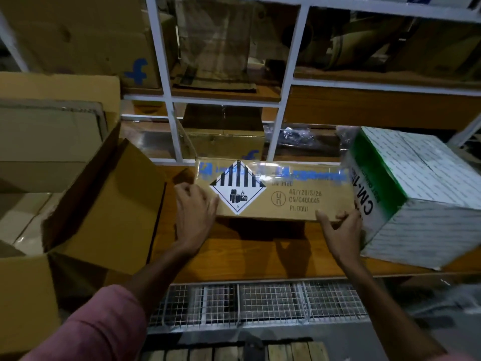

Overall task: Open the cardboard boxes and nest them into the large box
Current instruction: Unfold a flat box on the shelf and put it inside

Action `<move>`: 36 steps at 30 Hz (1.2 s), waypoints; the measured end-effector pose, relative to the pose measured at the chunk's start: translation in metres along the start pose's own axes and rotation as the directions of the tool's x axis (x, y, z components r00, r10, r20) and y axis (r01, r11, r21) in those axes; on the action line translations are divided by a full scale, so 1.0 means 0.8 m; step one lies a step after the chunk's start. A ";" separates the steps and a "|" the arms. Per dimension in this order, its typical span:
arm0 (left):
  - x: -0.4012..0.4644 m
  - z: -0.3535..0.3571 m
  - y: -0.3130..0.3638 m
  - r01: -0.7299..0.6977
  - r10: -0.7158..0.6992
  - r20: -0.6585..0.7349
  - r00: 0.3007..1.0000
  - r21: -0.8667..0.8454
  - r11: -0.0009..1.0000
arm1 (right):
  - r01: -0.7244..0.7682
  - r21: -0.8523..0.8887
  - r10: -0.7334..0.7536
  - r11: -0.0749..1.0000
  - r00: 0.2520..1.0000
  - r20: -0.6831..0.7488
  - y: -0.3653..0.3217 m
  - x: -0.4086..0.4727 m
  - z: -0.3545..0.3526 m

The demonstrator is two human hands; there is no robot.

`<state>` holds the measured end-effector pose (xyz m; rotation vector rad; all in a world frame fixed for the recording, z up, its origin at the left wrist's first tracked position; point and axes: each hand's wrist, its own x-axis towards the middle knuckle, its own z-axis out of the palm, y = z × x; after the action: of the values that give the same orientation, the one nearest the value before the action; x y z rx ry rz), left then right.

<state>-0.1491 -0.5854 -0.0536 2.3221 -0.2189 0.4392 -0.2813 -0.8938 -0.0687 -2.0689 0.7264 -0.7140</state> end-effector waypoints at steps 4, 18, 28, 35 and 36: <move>-0.042 0.001 -0.022 -0.071 0.058 0.063 0.996 0.229 0.971 | -0.068 -0.262 0.105 0.963 0.985 0.134 0.017 -0.033 0.006; -0.085 0.025 -0.038 -0.146 -0.014 0.446 0.895 0.323 0.935 | 0.426 -0.365 -0.209 0.828 0.839 0.503 -0.012 -0.053 0.085; -0.069 0.051 -0.052 -0.051 -0.141 0.493 0.859 0.355 0.933 | 0.587 -0.455 -0.110 0.670 0.684 0.721 0.008 -0.057 0.131; -0.041 0.062 -0.061 -0.065 -0.070 0.470 0.880 0.266 0.962 | 0.627 -0.474 -0.185 0.618 0.702 0.687 0.016 -0.034 0.135; -0.038 0.064 -0.059 -0.086 -0.078 0.472 0.878 0.317 0.945 | 0.622 -0.472 -0.191 0.625 0.708 0.680 0.015 -0.029 0.134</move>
<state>-0.1514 -0.5872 -0.1295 2.7345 -0.4157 -0.1267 -0.2246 -0.8298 -0.1388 -3.0051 0.0912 0.0320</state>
